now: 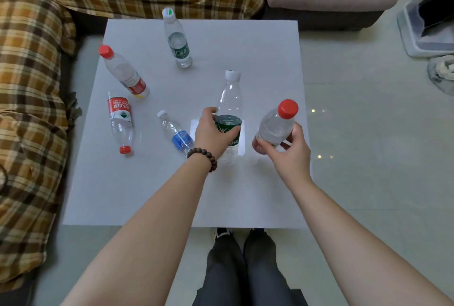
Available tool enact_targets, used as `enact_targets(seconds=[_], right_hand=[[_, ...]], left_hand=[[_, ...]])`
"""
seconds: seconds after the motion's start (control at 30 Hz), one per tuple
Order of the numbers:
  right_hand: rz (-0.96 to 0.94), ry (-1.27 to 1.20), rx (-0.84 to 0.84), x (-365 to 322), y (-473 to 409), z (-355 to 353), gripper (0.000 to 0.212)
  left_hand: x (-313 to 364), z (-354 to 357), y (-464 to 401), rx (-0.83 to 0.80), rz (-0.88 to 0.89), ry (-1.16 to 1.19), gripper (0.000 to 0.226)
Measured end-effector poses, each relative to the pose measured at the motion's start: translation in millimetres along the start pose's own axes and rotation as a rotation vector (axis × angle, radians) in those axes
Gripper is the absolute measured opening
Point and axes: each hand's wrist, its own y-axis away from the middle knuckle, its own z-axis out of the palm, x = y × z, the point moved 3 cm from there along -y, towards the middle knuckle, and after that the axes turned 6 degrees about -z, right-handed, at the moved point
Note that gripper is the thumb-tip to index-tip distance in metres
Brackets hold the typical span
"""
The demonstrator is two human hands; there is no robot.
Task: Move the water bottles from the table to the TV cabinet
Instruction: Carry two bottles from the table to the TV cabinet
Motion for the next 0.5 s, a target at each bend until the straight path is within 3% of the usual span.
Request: enact_targets(seconds=[0.27,0.5], right_hand=[[-0.075,-0.002,0.148,-87.0,27.1,-75.8,0.050],[-0.033,-0.011,0.360,-85.6,57.8,-155.0,0.051]], left_hand=[[104.1,-18.5,90.1,-0.062,0.257,0.063,0.066],[158.3,29.1,133.4,-0.221,0.408,0.070,0.060]])
